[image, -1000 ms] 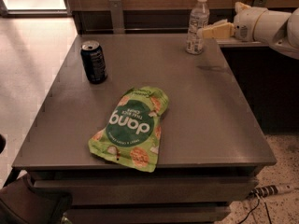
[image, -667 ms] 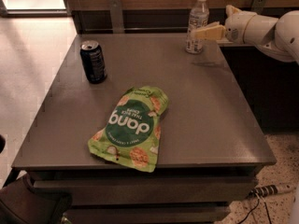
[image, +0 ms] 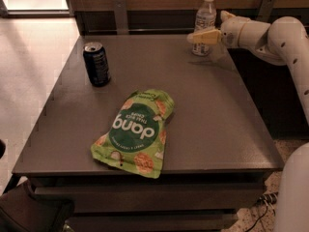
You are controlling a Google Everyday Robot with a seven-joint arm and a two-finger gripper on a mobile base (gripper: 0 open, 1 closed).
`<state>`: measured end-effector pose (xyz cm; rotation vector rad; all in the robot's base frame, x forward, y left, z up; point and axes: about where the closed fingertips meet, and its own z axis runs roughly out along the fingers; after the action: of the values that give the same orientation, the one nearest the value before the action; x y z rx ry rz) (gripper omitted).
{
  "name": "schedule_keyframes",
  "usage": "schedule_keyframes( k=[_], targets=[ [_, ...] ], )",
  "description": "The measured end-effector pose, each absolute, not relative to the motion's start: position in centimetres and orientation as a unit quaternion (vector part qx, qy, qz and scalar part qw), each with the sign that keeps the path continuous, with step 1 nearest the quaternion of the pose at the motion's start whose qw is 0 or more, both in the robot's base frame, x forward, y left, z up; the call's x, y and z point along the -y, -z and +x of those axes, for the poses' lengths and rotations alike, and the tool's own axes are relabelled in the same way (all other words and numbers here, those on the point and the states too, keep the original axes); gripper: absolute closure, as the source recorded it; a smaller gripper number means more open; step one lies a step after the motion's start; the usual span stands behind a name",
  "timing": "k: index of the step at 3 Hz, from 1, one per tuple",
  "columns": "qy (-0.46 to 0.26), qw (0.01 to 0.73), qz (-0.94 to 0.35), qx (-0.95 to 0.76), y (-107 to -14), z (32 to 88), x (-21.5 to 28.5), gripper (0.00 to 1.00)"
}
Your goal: Move blue plastic bottle near green rice chip bag
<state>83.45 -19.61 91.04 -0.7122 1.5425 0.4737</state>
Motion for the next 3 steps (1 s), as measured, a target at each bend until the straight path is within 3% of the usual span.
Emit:
schedule_keyframes(
  k=[1, 3],
  targets=[
    [-0.209, 0.635, -0.313, -0.675, -90.96, 83.54, 19.31, 0.17],
    [-0.213, 0.634, -0.315, -0.674, -90.76, 83.68, 18.60, 0.64]
  ],
)
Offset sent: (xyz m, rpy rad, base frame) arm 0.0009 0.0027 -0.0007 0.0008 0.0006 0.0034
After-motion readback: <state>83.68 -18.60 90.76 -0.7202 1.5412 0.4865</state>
